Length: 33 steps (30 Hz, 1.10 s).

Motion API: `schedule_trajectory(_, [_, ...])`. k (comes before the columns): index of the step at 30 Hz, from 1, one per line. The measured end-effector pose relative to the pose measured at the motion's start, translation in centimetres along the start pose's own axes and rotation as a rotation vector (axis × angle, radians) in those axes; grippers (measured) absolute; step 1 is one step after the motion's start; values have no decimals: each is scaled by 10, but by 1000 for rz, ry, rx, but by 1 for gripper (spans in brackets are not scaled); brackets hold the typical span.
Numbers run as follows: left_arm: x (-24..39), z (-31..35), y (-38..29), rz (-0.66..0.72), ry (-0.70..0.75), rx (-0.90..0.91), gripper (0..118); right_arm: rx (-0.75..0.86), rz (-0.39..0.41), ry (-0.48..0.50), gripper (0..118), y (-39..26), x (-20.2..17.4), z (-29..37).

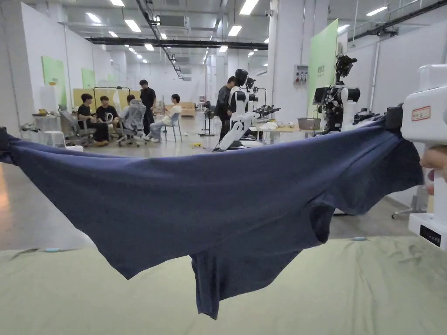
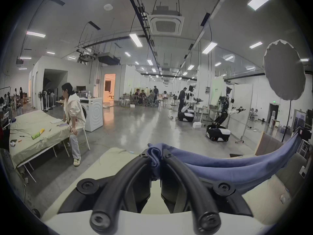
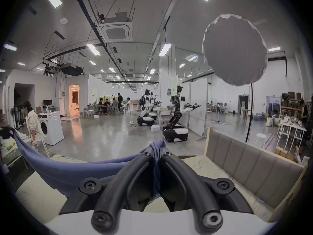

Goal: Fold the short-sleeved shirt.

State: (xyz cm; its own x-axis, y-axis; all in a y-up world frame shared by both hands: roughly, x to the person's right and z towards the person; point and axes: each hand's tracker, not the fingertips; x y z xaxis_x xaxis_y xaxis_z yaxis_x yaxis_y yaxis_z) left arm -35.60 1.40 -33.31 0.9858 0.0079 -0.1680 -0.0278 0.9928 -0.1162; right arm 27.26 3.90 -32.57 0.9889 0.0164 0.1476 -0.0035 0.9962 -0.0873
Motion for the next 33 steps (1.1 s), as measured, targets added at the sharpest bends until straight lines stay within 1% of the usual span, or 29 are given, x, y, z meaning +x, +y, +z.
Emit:
schedule_trajectory(1, [3,-13,-20,22,-9,-45,8,-10,4,-1,6,-17,0,-10])
schedule_trajectory(4, [11,-42,-75,9,-6,-122,8,-77,96,-10,6,-72,-3,-34])
schedule_trajectory(7, [18,-59,-139,16,-5,-200,8,-119,159,70,6,-138,0,-44])
schedule_trajectory(8, [19,-61,-164,29,-8,-233,8,-152,176,66,6,-163,-3,-41])
schedule_trajectory(9, [19,-65,-183,19,-11,-282,8,-180,176,72,6,-184,-2,-40])
schedule_trajectory(13, [21,-51,-250,-45,-37,-374,8,-266,163,101,6,-256,5,-19])
schedule_trajectory(15, [23,-32,-278,-108,-49,-400,8,-297,150,115,6,-288,12,2])
schedule_trajectory(17, [21,-19,-300,-120,-49,-457,8,-348,122,139,6,-313,19,26])
schedule_trajectory(20, [15,17,-319,-108,-63,-463,8,-380,86,127,6,-341,30,64])
schedule_trajectory(23, [6,57,-325,-110,-88,-454,8,-385,42,114,6,-353,44,102])
schedule_trajectory(26, [-6,103,-322,-66,-132,-430,8,-374,2,93,6,-352,57,138])
schedule_trajectory(28, [-14,135,-317,-57,-140,-412,8,-364,-11,91,6,-347,68,163])
schedule_trajectory(29, [-18,151,-320,5,-171,-468,8,-360,-13,89,6,-345,73,175])
schedule_trajectory(31, [-28,178,-321,18,-188,-466,8,-364,-12,85,6,-342,83,201])
schedule_trajectory(33, [-36,204,-326,44,-227,-503,8,-382,-4,94,6,-341,90,229])
